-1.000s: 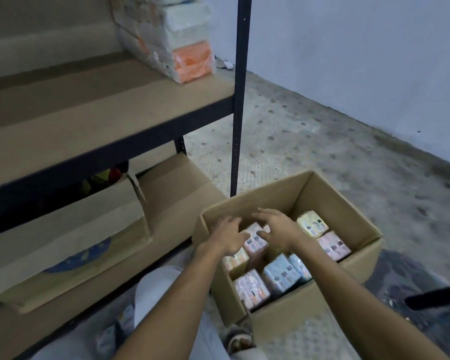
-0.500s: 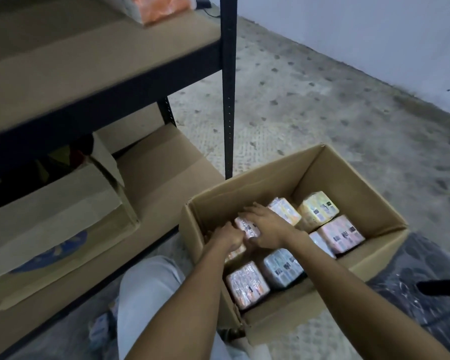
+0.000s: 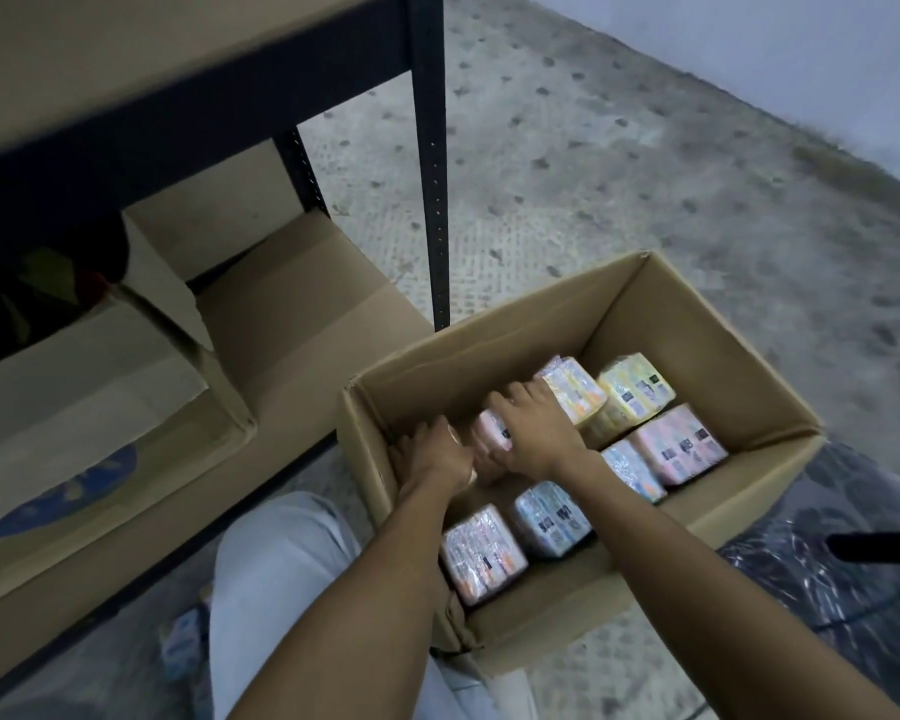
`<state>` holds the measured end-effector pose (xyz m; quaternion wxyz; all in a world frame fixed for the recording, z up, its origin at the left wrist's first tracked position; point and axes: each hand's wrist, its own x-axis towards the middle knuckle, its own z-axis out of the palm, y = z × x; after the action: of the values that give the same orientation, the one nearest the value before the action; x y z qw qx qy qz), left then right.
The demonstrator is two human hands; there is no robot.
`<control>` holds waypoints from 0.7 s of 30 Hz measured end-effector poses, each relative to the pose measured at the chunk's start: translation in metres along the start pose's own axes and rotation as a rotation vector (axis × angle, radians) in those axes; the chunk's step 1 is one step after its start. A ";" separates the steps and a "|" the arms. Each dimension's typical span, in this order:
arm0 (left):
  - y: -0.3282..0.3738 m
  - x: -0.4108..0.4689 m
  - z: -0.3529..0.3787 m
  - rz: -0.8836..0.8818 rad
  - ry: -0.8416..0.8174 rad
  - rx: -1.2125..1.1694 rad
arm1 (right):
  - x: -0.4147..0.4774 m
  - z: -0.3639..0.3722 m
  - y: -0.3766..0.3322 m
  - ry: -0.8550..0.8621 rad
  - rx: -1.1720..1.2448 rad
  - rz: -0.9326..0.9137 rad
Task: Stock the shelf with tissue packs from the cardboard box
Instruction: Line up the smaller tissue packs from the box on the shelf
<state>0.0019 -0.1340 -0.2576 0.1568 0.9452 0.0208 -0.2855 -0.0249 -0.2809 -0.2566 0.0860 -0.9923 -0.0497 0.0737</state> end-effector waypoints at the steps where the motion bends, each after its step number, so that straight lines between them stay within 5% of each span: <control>1: 0.000 -0.002 -0.003 0.013 0.010 0.011 | -0.001 -0.001 0.001 -0.011 -0.002 0.000; 14: 0.010 -0.045 -0.052 0.226 0.111 -0.166 | -0.029 -0.052 0.003 -0.003 0.190 0.098; 21: 0.009 -0.090 -0.100 0.365 0.228 -0.197 | -0.047 -0.103 -0.015 0.151 0.258 0.128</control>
<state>-0.0188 -0.1066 -0.1268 0.2939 0.9396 -0.1052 -0.1406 -0.0559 -0.2885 -0.1468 0.2111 -0.9769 0.0299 0.0100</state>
